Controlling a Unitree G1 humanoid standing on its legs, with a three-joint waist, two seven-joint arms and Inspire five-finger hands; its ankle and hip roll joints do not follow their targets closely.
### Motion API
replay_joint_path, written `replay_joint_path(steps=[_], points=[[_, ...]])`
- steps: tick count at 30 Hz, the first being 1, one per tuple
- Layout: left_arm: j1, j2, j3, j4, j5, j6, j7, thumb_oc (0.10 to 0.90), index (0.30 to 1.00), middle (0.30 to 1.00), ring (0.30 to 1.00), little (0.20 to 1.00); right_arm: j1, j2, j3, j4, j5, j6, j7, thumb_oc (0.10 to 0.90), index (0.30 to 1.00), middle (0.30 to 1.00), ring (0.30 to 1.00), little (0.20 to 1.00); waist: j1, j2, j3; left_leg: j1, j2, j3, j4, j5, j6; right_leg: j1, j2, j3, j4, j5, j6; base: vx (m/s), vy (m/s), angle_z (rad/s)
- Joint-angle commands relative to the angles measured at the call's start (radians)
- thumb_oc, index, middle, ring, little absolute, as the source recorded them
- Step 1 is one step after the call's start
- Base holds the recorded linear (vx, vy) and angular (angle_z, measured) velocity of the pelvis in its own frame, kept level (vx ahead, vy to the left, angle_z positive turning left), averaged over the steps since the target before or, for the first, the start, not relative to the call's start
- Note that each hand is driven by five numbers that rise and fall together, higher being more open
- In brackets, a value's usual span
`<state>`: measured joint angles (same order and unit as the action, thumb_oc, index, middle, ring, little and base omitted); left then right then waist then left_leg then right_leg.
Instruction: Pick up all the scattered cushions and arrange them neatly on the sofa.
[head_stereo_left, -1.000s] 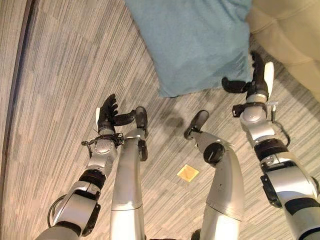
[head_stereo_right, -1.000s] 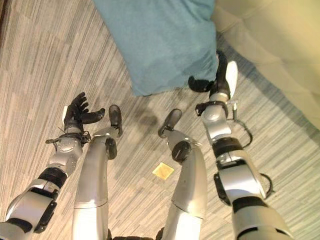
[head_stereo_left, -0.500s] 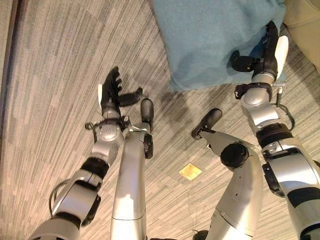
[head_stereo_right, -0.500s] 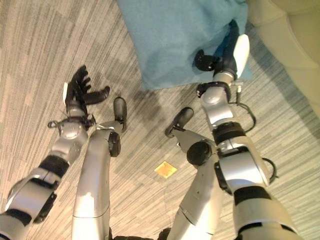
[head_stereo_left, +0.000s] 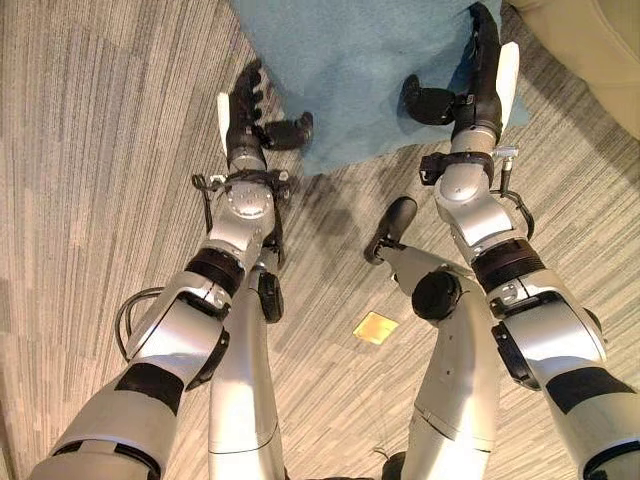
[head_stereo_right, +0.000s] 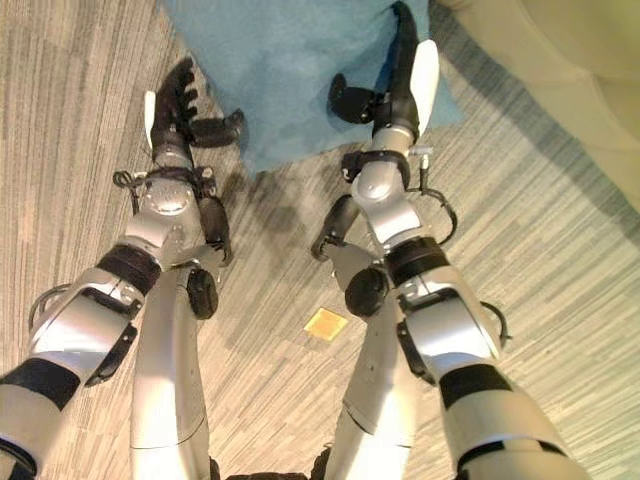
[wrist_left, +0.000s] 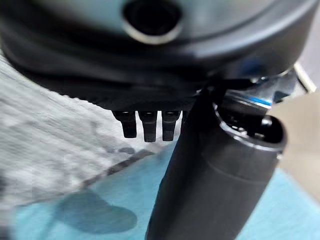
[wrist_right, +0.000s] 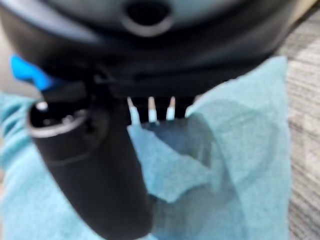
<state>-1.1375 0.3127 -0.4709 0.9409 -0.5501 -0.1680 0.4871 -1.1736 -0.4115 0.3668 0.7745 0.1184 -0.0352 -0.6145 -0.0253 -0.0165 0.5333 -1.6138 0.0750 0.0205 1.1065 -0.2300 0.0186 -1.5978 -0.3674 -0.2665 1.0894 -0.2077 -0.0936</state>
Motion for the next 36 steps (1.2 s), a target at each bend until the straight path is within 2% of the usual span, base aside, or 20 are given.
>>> replay_joint_path(steps=[1, 5, 10, 11, 12, 18, 23, 26, 28, 32, 36], points=[[0.042, -0.011, 0.007, 0.008, 0.033, -0.004, 0.005, 0.800, 0.900, 0.900, 0.900, 0.900, -0.021, 0.068, 0.061, -0.129, -0.025, -0.072, 0.015, 0.800, 0.900, 0.900, 0.900, 0.900, 0.011, -0.027, -0.041, 0.044, -0.020, -0.068, -0.037, -0.045, -0.022, 0.038, 0.013, 0.140, -0.003, -0.043, 0.175, 0.00, 0.020, -0.09], [0.029, -0.049, -0.002, 0.014, 0.028, 0.010, 0.016, 0.800, 0.900, 0.900, 0.900, 0.900, -0.024, 0.070, 0.056, -0.178, -0.010, -0.071, 0.011, 0.800, 0.900, 0.900, 0.900, 0.900, 0.001, -0.040, -0.024, 0.044, -0.015, -0.064, -0.031, -0.046, -0.020, 0.029, 0.017, 0.152, 0.008, -0.044, 0.173, 0.00, 0.003, -0.09], [-0.011, -0.106, -0.017, -0.003, -0.035, -0.006, 0.036, 0.800, 0.900, 0.900, 0.900, 0.900, -0.041, 0.107, 0.080, -0.243, 0.028, -0.082, 0.010, 0.800, 0.900, 0.900, 0.900, 0.900, -0.007, -0.041, -0.014, 0.044, 0.002, -0.076, -0.012, -0.063, -0.015, 0.028, 0.035, 0.152, 0.013, -0.047, 0.174, 0.01, 0.027, -0.07], [-0.013, -0.106, -0.014, -0.009, -0.043, -0.011, 0.045, 0.800, 0.900, 0.900, 0.900, 0.900, -0.041, 0.109, 0.088, -0.241, 0.031, -0.082, 0.013, 0.722, 0.782, 0.782, 0.782, 0.782, -0.006, -0.039, -0.014, 0.044, 0.007, -0.077, -0.005, -0.069, -0.016, 0.028, 0.039, 0.148, 0.014, -0.049, 0.175, 0.02, 0.010, -0.28], [-0.008, -0.105, -0.009, -0.031, -0.053, -0.022, 0.052, 0.800, 0.900, 0.900, 0.900, 0.900, -0.043, 0.115, 0.097, -0.243, 0.034, -0.079, 0.023, 0.400, 0.300, 0.300, 0.300, 0.300, -0.006, -0.038, -0.014, 0.044, 0.011, -0.081, -0.005, -0.071, -0.019, 0.028, 0.043, 0.147, 0.006, -0.050, 0.177, 0.01, -0.005, -0.32], [0.027, -0.079, 0.021, -0.099, -0.057, -0.036, 0.072, 0.800, 0.900, 0.900, 0.900, 0.900, -0.035, 0.109, 0.079, -0.252, 0.026, -0.085, 0.032, 0.400, 0.300, 0.300, 0.300, 0.300, -0.008, -0.025, -0.020, 0.044, 0.001, -0.071, -0.027, -0.054, -0.027, 0.028, 0.056, 0.145, -0.012, -0.032, 0.177, -0.02, -0.003, -0.07], [0.050, -0.052, 0.055, -0.129, -0.064, -0.047, 0.076, 0.800, 0.900, 0.900, 0.900, 0.900, -0.019, 0.097, 0.053, -0.263, 0.018, -0.098, 0.026, 0.400, 0.300, 0.300, 0.300, 0.300, -0.010, -0.021, -0.073, 0.044, -0.013, -0.055, -0.113, -0.022, -0.033, 0.034, 0.067, 0.136, -0.084, -0.006, 0.181, -0.05, -0.006, 0.02], [0.098, -0.048, 0.083, -0.174, -0.059, -0.050, 0.064, 0.800, 0.900, 0.900, 0.900, 0.900, -0.001, 0.084, 0.032, -0.294, 0.005, -0.100, 0.031, 0.400, 0.300, 0.300, 0.300, 0.300, -0.005, -0.006, -0.131, 0.045, -0.031, -0.055, -0.189, 0.015, -0.036, 0.059, 0.078, 0.098, -0.153, 0.017, 0.191, -0.08, 0.039, 0.10], [0.114, -0.053, 0.091, -0.189, -0.057, -0.052, 0.061, 0.800, 0.900, 0.900, 0.900, 0.900, 0.008, 0.078, 0.028, -0.310, -0.007, -0.098, 0.033, 0.400, 0.300, 0.300, 0.300, 0.300, -0.004, 0.000, -0.149, 0.052, -0.035, -0.058, -0.229, 0.035, -0.036, 0.077, 0.082, 0.080, -0.187, 0.031, 0.197, -0.09, 0.027, 0.10], [0.188, -0.069, 0.106, -0.253, -0.038, -0.058, 0.033, 0.800, 0.900, 0.900, 0.900, 0.900, 0.051, 0.052, 0.007, -0.368, -0.048, -0.099, 0.048, 0.400, 0.300, 0.300, 0.300, 0.300, 0.001, -0.007, -0.166, 0.185, -0.059, -0.069, -0.400, 0.085, -0.041, 0.211, 0.095, 0.042, -0.310, 0.065, 0.216, -0.13, 0.033, 0.11], [0.258, -0.081, 0.119, -0.290, -0.043, -0.068, 0.007, 0.800, 0.900, 0.900, 0.900, 0.900, 0.105, 0.043, -0.011, -0.404, -0.065, -0.103, 0.065, 0.400, 0.300, 0.300, 0.300, 0.300, 0.005, -0.010, -0.172, 0.293, -0.068, -0.083, -0.500, 0.118, -0.051, 0.321, 0.094, 0.018, -0.390, 0.093, 0.226, -0.10, 0.043, 0.15]])
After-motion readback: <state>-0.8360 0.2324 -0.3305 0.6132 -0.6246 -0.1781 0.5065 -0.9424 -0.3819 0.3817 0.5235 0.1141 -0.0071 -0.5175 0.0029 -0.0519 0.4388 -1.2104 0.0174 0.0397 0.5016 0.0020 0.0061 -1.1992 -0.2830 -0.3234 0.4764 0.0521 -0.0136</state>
